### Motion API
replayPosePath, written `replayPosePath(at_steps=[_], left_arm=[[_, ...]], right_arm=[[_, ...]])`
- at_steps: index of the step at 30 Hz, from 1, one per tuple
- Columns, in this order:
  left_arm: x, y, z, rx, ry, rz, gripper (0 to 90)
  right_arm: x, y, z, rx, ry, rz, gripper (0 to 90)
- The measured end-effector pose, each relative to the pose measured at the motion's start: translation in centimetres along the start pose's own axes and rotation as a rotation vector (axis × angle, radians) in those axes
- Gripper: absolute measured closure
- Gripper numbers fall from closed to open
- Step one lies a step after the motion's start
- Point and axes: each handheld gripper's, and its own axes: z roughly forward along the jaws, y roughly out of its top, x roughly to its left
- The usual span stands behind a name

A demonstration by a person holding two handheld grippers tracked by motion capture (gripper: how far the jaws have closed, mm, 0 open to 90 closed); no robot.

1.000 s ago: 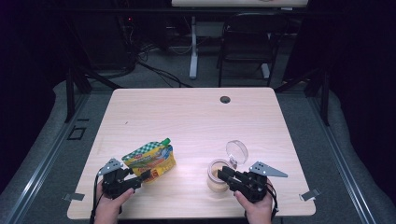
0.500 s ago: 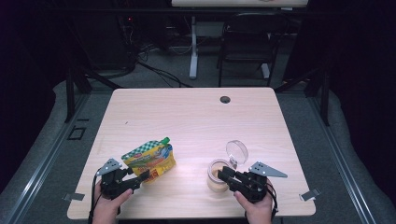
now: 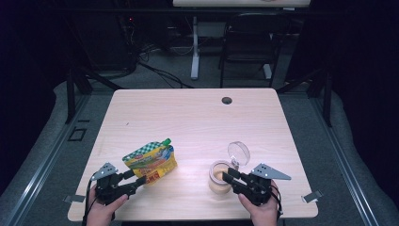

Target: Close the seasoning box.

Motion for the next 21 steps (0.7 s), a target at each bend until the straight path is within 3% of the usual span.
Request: replayPosePath(at_steps=[4, 8, 17, 21], left_arm=[[0.2, -0.2, 0.4, -0.005, -0.016, -0.013, 39.6], [0.1, -0.1, 0.3, -0.009, -0.018, 0.006, 39.7], [0.1, -0.1, -0.1, -0.018, -0.011, 0.008, 40.9], [0.0, -0.1, -0.1, -0.016, -0.017, 0.004, 40.9]], right_arm=[[0.1, -0.1, -0.6, 0.002, -0.006, -0.011, 64.9], [-0.1, -0.1, -0.5, 0.008, -0.013, 0.002, 64.5], [0.5, 0.7, -1.2, 0.038, -0.028, -0.075, 64.8], [0.7, 1.1, -1.9, 0.051, -0.042, -0.095, 75.1]])
